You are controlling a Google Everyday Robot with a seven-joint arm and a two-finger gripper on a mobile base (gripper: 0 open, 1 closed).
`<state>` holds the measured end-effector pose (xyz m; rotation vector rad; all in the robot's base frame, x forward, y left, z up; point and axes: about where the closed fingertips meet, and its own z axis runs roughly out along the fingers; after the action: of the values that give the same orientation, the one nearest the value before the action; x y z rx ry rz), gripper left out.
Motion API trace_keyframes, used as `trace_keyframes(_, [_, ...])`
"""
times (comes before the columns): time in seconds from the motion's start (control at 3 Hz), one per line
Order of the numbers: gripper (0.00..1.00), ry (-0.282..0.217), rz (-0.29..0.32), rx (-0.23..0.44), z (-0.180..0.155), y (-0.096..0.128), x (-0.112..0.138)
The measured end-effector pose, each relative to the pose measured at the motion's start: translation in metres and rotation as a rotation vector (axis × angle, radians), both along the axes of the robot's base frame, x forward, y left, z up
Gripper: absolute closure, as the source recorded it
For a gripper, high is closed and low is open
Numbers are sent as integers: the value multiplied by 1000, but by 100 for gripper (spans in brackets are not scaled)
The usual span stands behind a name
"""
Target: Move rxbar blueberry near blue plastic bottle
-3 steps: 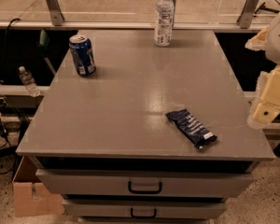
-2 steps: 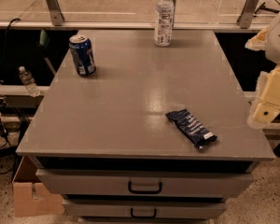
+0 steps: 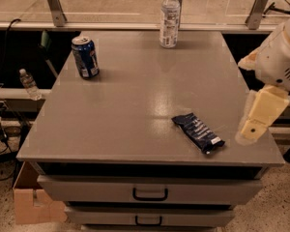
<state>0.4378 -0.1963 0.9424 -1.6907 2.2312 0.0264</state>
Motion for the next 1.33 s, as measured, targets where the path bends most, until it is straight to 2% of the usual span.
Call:
trace_keyframes(0.33, [0, 37, -15, 49, -31, 20, 5])
trace_keyframes(0.67, [0, 42, -35, 78, -61, 37, 12])
trace_keyframes(1.33, [0, 16, -76, 75, -109, 57, 25])
